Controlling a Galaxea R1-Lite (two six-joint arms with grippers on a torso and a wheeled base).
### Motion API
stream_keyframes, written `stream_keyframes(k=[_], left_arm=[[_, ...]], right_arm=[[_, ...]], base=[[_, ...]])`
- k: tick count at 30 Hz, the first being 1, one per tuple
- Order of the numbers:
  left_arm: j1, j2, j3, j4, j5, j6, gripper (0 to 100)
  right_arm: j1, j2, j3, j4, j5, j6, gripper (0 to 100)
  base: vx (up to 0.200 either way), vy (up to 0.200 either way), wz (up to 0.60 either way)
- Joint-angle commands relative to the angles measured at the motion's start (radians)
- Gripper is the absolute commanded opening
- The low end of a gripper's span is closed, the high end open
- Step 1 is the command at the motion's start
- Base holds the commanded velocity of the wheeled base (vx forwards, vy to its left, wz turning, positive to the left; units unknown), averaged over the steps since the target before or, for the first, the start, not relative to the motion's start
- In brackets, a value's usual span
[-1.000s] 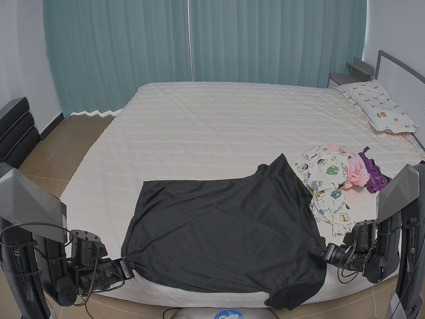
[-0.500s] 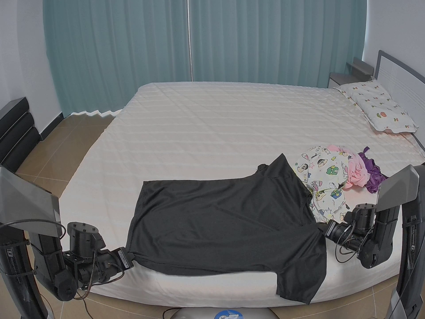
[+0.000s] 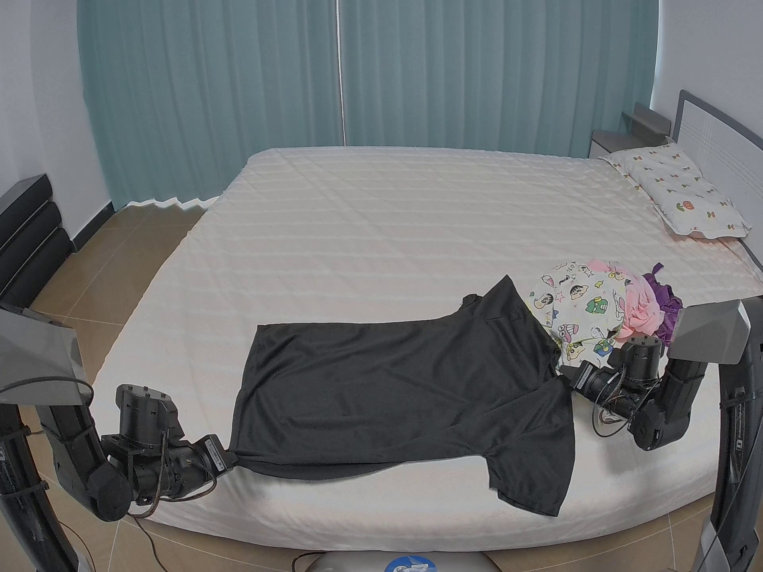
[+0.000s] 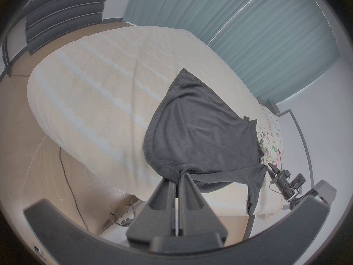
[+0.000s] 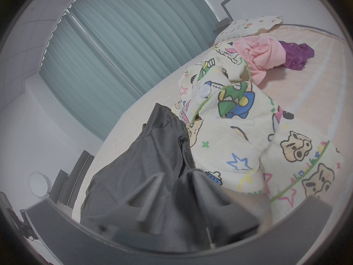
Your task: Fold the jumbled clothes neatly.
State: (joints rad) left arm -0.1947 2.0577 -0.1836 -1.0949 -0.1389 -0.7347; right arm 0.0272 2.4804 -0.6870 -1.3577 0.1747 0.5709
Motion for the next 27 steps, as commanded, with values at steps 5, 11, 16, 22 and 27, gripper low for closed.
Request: stream_keyframes(k=[5,11,16,22,27], left_arm=[[0.008,0.064,-0.06,-0.002,-0.002,-0.084,0],[0.008,0.064,-0.06,0.0,-0.004,-0.088,0],[0.008,0.062,-0.054,-0.002,-0.005,-0.089,0],[0.009,0.056,-0.048,0.0,-0.005,-0.089,0],[0.009,0.056,-0.045,-0.002,-0.005,-0.088,0]], right_arm=[[-0.023,-0.067,0.113,0.003,0.008,0.0,100],[-0.016,-0.146,0.34,-0.037,0.046,0.006,100],[0.045,-0.152,0.577,-0.138,0.106,0.003,100],[0.143,-0.044,0.687,-0.21,0.016,0.004,100],[0.204,-0.009,0.687,-0.21,-0.024,0.004,100]], base=[[0.0,0.0,0.0],[0.0,0.0,0.0],[0.0,0.0,0.0],[0.0,0.0,0.0],[0.0,0.0,0.0]])
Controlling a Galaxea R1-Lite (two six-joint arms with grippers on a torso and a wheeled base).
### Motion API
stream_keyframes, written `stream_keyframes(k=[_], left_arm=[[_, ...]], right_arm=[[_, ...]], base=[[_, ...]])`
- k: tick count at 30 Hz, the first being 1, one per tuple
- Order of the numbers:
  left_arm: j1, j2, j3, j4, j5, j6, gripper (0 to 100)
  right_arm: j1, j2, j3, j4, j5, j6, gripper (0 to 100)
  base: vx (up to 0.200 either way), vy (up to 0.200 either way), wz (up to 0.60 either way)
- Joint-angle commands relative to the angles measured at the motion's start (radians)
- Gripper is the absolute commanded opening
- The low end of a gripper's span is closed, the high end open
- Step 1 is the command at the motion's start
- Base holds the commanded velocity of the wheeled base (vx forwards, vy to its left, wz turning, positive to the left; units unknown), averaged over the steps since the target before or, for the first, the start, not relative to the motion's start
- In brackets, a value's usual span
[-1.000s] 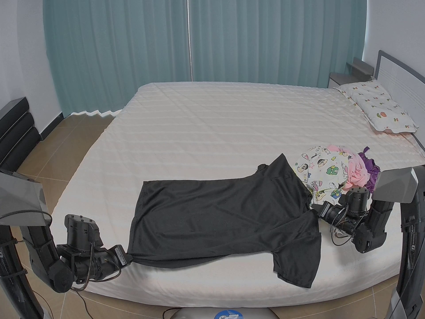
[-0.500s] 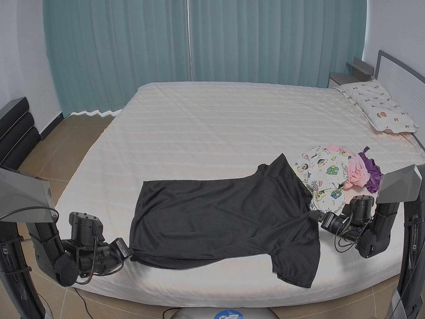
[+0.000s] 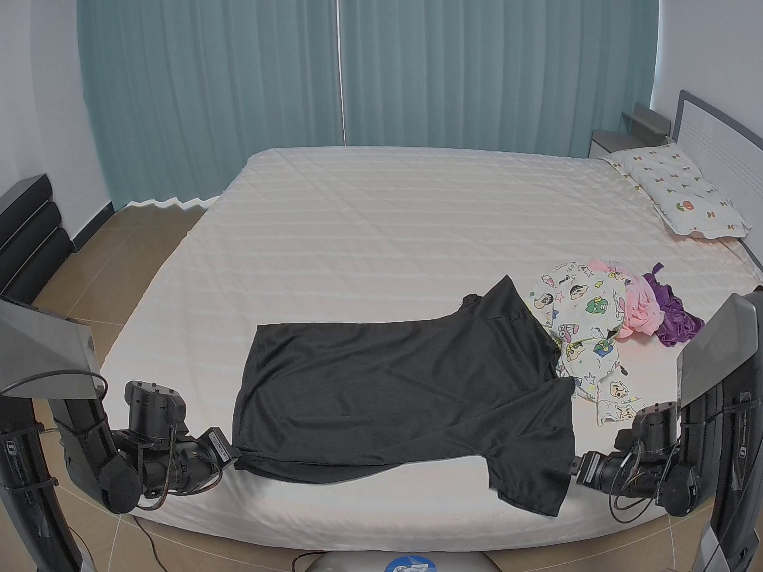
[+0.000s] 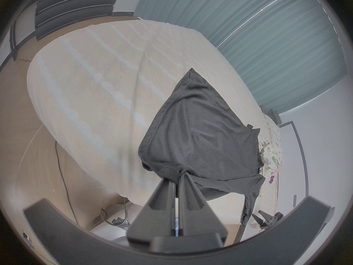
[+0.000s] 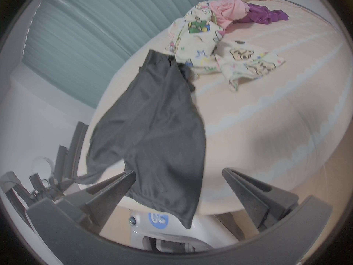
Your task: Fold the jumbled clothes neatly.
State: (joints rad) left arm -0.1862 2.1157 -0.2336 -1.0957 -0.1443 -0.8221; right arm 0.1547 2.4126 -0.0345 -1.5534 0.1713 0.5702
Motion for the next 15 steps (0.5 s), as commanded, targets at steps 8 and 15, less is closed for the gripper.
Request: stream_keyframes(k=[8,15], left_arm=[[-0.001,0.0,0.004,0.0,0.0,0.0,0],[-0.001,0.001,0.005,0.0,0.0,0.0,0]], right_arm=[[0.152,0.054,0.034,0.004,-0.058,0.01,100],[0.192,0.028,0.034,0.006,-0.062,0.05,100]], base=[[0.0,0.0,0.0],[0.0,0.0,0.0]])
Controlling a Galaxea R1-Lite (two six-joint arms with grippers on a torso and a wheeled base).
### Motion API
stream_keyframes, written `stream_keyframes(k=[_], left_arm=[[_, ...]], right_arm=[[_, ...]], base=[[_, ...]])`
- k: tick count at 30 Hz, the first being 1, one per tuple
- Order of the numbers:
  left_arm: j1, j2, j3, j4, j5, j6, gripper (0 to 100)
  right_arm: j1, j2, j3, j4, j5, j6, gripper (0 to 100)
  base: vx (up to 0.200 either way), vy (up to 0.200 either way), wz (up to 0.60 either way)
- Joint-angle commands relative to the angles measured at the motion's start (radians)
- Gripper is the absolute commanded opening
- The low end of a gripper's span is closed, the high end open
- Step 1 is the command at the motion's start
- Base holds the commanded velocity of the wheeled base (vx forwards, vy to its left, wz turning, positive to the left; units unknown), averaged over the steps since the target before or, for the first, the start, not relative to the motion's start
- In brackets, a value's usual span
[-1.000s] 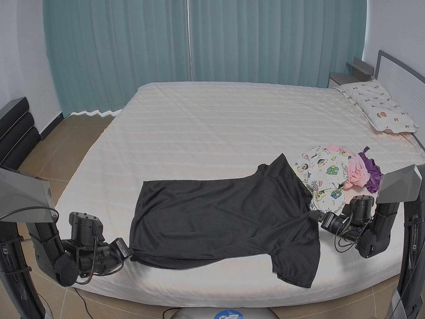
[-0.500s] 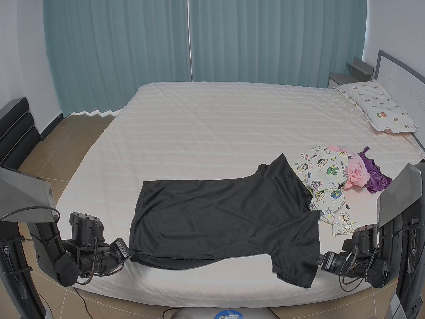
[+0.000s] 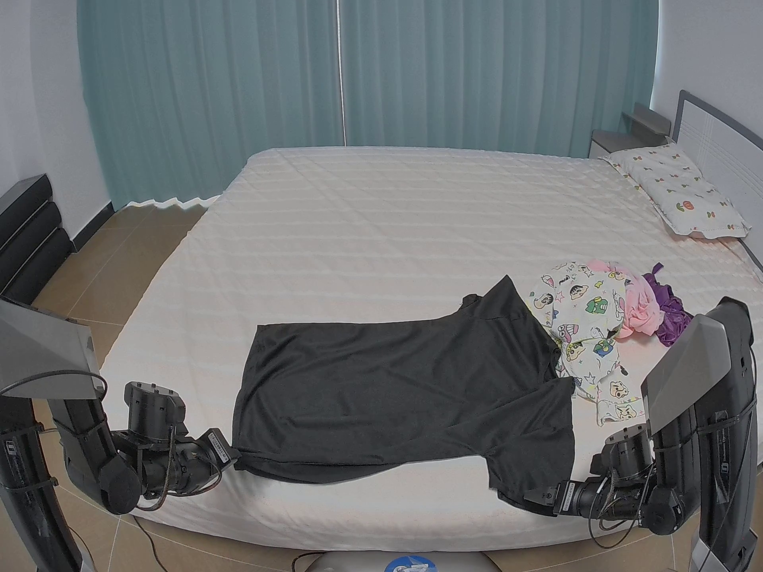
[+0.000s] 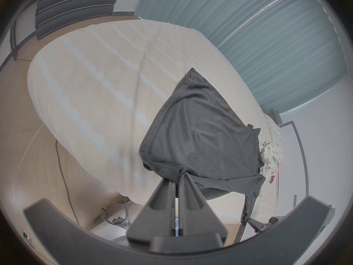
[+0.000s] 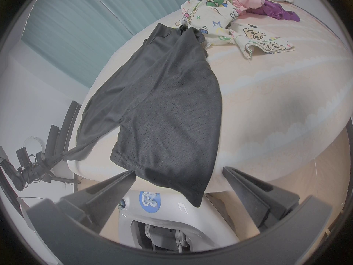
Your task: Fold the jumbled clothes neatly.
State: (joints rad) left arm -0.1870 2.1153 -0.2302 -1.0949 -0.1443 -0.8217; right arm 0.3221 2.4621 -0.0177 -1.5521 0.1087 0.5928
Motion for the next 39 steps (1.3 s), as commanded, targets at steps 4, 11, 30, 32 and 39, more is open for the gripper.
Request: stream_keyframes(k=[4,11,30,32,39], left_arm=[[0.0,0.003,0.0,0.0,0.0,-0.001,0],[0.0,0.0,0.002,0.0,0.0,-0.001,0],[0.02,-0.046,0.089,-0.014,-0.034,0.148,0],[0.026,-0.043,0.109,-0.033,-0.046,0.182,0],[0.106,-0.021,0.227,-0.174,-0.138,0.38,0]], right_arm=[[0.031,-0.014,0.018,0.003,-0.001,0.035,0],[0.005,-0.065,0.018,0.096,-0.018,0.033,0],[-0.236,-0.562,0.018,0.67,0.045,-0.1,0],[-0.258,-0.581,0.018,0.699,0.048,-0.119,0],[-0.308,-0.646,0.018,0.843,0.071,-0.153,0]], base=[[0.0,0.0,0.0],[0.0,0.0,0.0],[0.0,0.0,0.0],[0.0,0.0,0.0],[0.0,0.0,0.0]])
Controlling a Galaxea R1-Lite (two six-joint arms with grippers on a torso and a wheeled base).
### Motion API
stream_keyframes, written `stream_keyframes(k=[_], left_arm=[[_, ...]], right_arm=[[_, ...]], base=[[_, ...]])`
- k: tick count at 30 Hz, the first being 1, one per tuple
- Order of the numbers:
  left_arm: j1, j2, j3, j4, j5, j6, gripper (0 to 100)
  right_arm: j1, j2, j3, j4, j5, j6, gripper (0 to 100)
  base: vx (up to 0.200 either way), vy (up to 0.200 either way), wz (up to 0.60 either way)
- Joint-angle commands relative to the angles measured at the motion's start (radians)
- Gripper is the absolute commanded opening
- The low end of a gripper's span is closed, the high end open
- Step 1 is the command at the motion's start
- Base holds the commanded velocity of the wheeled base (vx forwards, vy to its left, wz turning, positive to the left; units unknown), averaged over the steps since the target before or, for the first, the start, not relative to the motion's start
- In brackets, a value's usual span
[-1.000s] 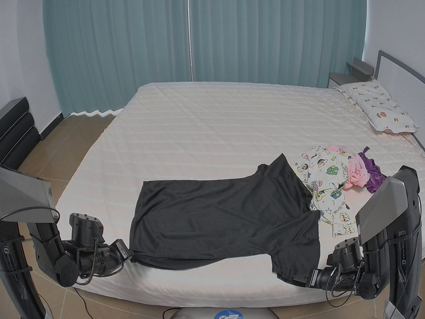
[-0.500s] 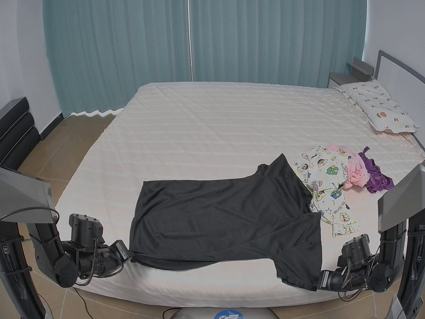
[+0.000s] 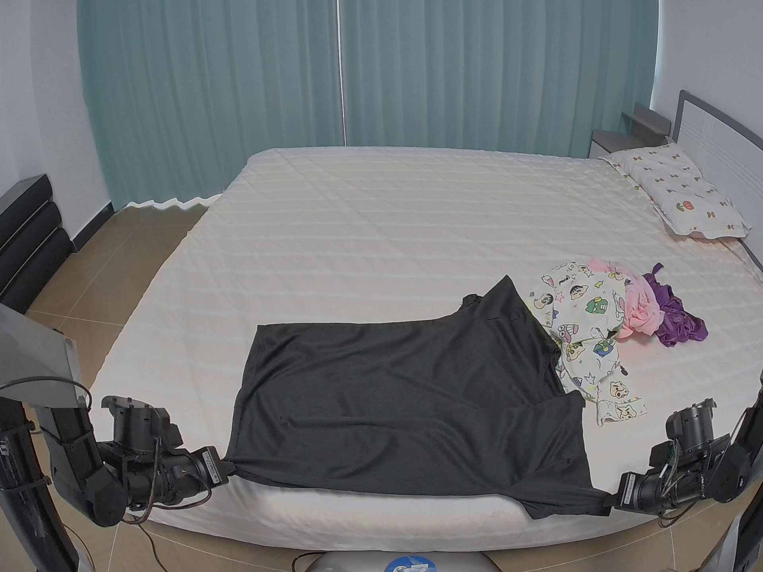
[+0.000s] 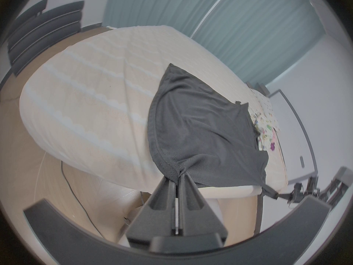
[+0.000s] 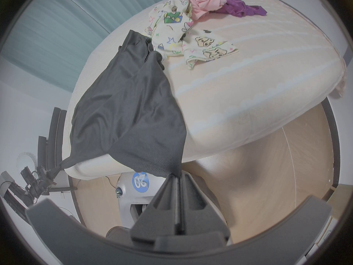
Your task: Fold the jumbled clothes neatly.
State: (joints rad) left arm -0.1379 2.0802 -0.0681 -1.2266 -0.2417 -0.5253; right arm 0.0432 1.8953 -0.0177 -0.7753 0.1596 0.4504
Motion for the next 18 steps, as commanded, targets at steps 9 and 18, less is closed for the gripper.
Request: stream_keyframes(k=[9,18], left_arm=[[0.109,0.093,0.065,-0.044,-0.03,0.197,0],[0.098,-0.025,0.065,0.107,-0.031,0.229,0]], right_arm=[[-0.014,-0.131,0.018,0.18,0.035,-0.013,0],[-0.013,-0.156,0.018,0.248,0.032,-0.016,0]], base=[[0.0,0.0,0.0],[0.0,0.0,0.0]])
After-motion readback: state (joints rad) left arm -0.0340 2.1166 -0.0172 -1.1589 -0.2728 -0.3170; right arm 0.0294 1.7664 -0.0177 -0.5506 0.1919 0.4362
